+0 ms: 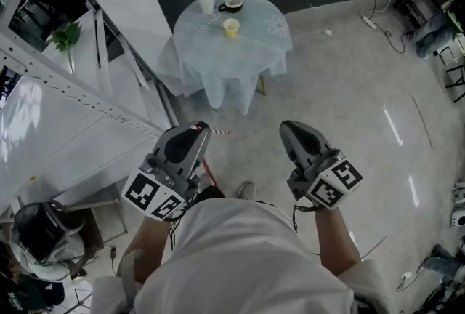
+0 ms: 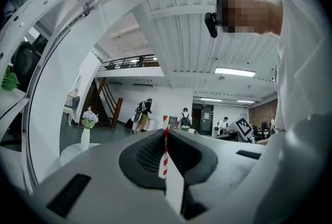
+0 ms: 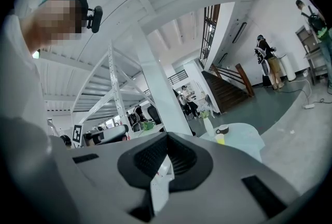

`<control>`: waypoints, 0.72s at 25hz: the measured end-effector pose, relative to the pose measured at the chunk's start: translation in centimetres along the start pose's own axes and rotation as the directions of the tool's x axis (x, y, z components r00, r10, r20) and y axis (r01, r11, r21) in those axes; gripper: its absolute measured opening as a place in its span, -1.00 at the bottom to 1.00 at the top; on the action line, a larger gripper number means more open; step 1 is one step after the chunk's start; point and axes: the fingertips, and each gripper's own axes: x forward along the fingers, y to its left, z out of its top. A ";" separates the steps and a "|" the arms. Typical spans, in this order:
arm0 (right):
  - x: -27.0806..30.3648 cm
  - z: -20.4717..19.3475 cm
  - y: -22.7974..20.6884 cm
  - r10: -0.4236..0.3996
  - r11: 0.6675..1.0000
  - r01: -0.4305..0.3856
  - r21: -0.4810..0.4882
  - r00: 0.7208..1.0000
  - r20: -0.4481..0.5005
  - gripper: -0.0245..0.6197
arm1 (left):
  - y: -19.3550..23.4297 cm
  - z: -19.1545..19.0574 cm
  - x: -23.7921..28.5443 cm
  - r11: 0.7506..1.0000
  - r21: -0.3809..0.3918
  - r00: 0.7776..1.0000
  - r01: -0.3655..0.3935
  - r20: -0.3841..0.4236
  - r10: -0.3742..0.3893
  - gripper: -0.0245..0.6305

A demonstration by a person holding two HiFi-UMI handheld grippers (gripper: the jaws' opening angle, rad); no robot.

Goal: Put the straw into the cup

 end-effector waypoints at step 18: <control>0.9 1.2 -6.6 -0.014 1.000 0.014 0.004 1.000 -0.015 -0.86 | 2.1 -0.9 6.3 1.000 0.001 1.000 -0.003 -0.003 0.003 -0.83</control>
